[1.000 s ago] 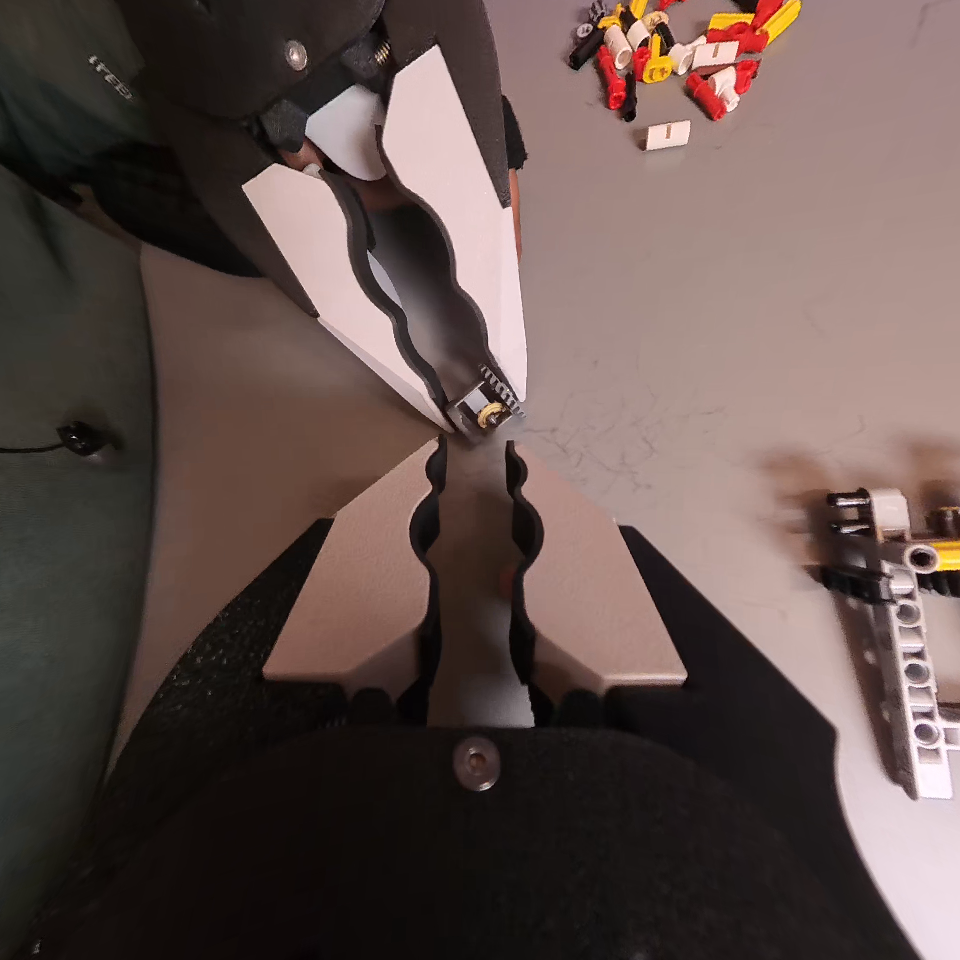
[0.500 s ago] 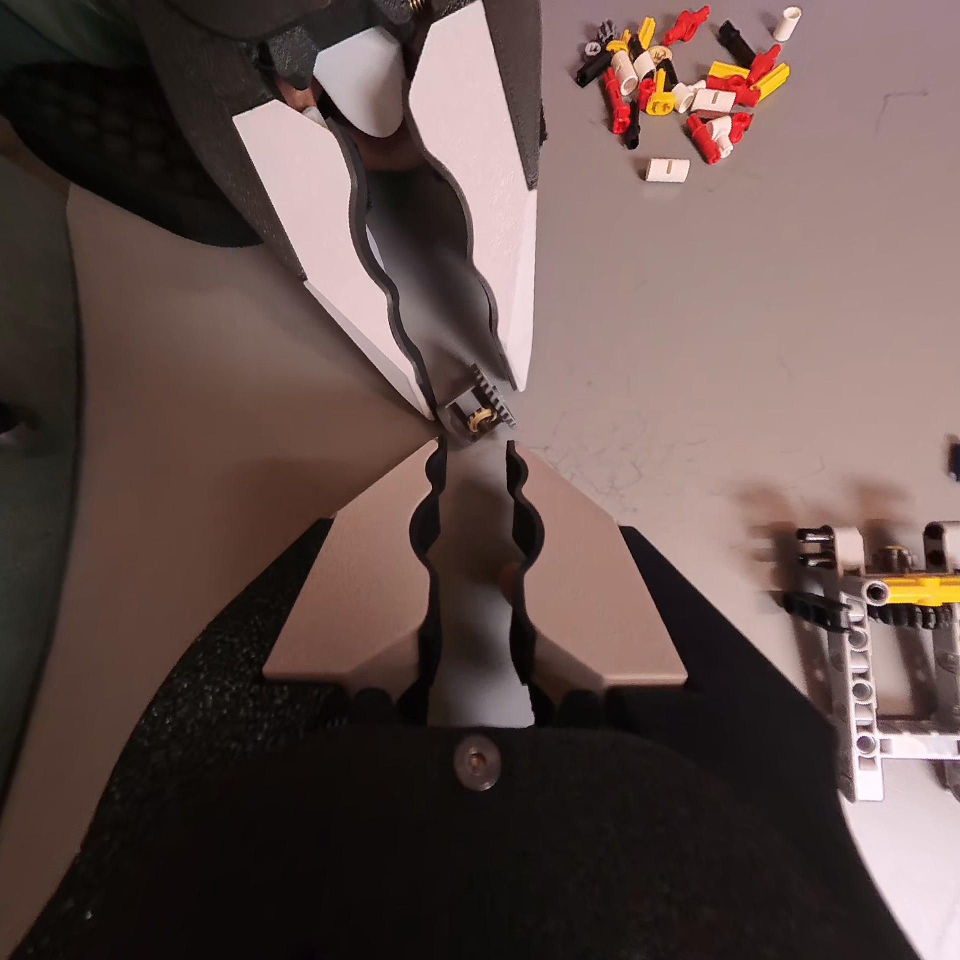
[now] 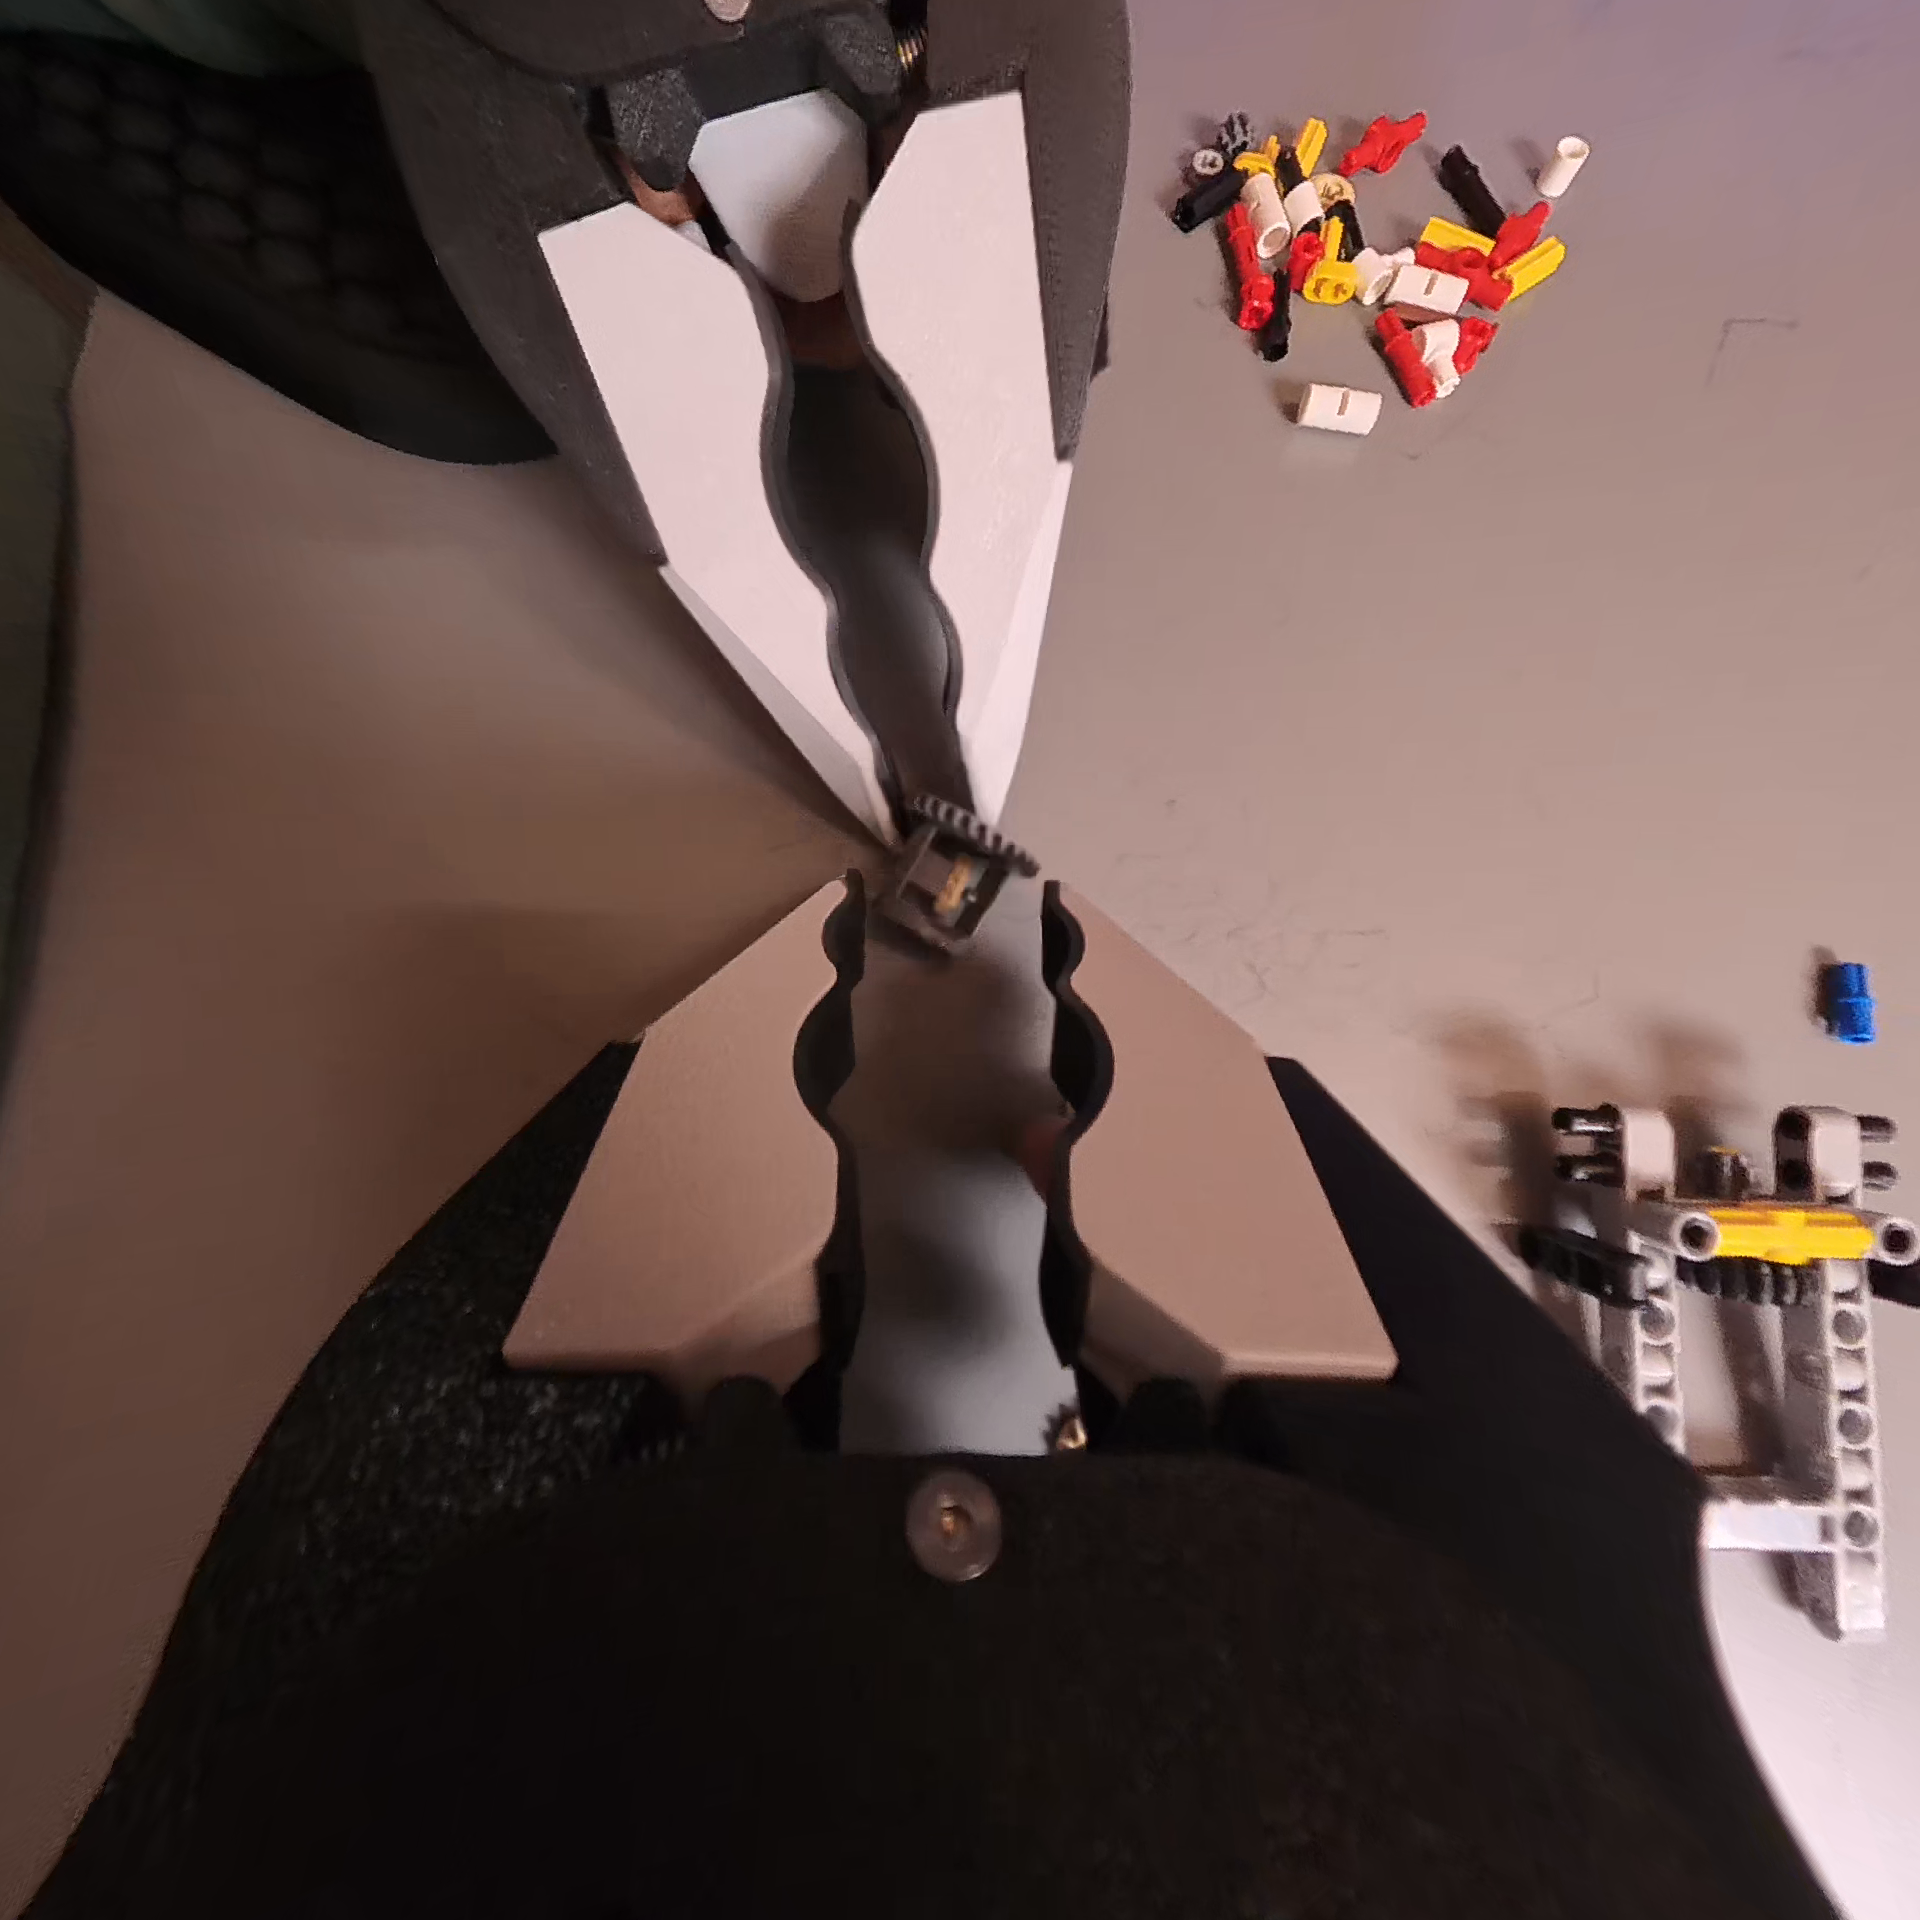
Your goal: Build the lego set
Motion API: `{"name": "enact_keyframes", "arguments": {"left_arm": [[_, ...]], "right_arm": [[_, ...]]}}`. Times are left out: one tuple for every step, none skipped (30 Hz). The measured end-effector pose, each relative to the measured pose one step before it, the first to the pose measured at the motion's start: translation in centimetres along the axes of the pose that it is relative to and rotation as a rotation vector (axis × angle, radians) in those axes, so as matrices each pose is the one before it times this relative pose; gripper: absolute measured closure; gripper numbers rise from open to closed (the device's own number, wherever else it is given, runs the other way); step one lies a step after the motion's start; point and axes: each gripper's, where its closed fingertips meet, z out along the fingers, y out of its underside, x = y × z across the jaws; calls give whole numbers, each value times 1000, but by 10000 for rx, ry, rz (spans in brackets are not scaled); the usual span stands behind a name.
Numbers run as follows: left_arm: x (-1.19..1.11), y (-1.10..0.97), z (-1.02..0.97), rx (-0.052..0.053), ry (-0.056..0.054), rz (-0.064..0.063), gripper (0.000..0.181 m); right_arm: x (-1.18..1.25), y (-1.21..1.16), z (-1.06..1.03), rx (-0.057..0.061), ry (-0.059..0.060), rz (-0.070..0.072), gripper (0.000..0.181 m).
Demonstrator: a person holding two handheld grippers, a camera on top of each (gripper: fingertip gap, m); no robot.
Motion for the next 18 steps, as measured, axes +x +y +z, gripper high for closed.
{"name": "enact_keyframes", "arguments": {"left_arm": [[30, -18, 19, 15, -24, 72, 172], [-55, -25, 22, 6, -69, 72, 171], [-77, -19, 5, 4, -73, 55, 170], [-58, 7, -10, 1, -39, 6, 169], [-65, 4, -3, -2, -18, -45, 168], [-64, 11, -24, 0, -8, -58, 166], [-63, 6, 1, 10, -8, -46, 165], [-66, -8, 3, 16, -29, -24, 165], [-62, -32, 28, 24, -49, 1, 165], [-50, -29, 33, 26, -51, 23, 165], [-27, -45, 40, 16, -46, 37, 165], [-27, -31, 33, 6, -44, 42, 164], [-14, -36, 24, 4, -38, 34, 164], [-8, -14, 19, 1, -29, 25, 164], [-13, -24, 14, 3, -30, 27, 164], [-15, -24, 26, 5, -36, 31, 164], [-14, -25, 14, 3, -29, 31, 164], [-2, -18, 25, 1, -19, 26, 164]], "right_arm": [[2, 0, 35, -13, 60, -146, 147], [-80, -1, 37, -20, 15, -143, 146], [-109, -20, 55, -5, 8, -147, 146], [-63, 13, 38, -32, 37, -134, 146], [-9, 58, 39, -60, 60, -107, 146], [-17, 22, 25, -46, 44, -64, 146], [-11, 5, 20, -31, 35, -33, 146], [-10, -3, 23, -20, 22, -17, 146], [-9, 1, 17, -15, 21, -17, 147], [-6, 21, 6, -30, 21, -21, 146], [-20, 9, 3, -29, 15, -24, 147], [15, 36, 4, -25, 30, -19, 147], [27, 18, 14, -10, 28, -8, 147], [26, 2, -2, 2, 18, 12, 147], [20, 12, 3, 3, 11, 17, 147], [23, 7, -5, -2, 15, 10, 147], [31, 15, 3, -6, 19, -8, 147], [29, 15, 0, -2, 18, -15, 147]]}}
